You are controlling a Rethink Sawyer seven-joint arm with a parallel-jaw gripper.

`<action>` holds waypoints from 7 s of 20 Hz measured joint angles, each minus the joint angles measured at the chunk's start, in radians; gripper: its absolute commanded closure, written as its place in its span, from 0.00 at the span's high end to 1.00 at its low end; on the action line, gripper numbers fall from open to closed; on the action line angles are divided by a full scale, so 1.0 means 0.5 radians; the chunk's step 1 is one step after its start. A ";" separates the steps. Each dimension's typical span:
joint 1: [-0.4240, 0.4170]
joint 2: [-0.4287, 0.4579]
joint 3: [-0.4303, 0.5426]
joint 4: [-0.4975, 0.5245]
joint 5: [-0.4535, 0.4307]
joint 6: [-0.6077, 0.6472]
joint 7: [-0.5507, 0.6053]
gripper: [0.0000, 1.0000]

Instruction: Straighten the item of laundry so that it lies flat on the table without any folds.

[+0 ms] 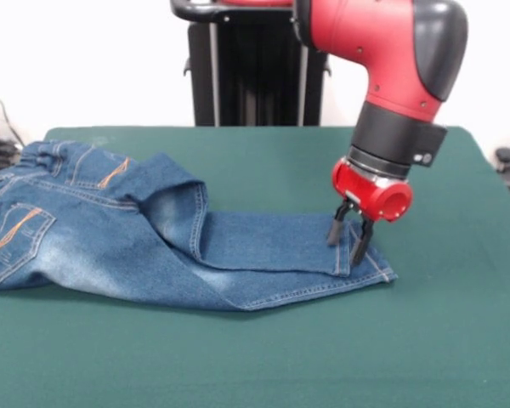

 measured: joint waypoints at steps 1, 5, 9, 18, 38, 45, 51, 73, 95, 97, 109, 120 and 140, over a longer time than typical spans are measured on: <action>-0.008 0.000 0.005 0.000 0.000 -0.004 0.000 1.00; -0.022 -0.001 0.014 0.000 0.000 -0.006 0.000 1.00; -0.020 -0.001 0.014 0.000 0.000 -0.006 0.000 0.00; 0.007 -0.001 0.014 0.000 0.000 -0.006 0.000 0.00; -0.065 -0.070 0.084 0.110 -0.164 -0.061 0.000 1.00; -0.067 -0.063 0.091 0.129 -0.174 -0.083 0.000 1.00; -0.067 -0.052 0.098 0.129 -0.173 -0.112 0.000 0.00; -0.065 -0.104 0.110 0.223 -0.212 -0.138 0.000 0.00; -0.143 -0.398 0.120 0.623 -0.382 -0.139 0.000 1.00; -0.143 -0.394 0.121 0.623 -0.382 -0.140 0.000 1.00; -0.143 -0.101 0.131 0.513 -0.348 -0.310 0.000 1.00; -0.087 -0.082 0.107 0.505 -0.244 -0.318 0.000 1.00; -0.186 -0.163 0.113 0.505 -0.241 -0.318 0.000 1.00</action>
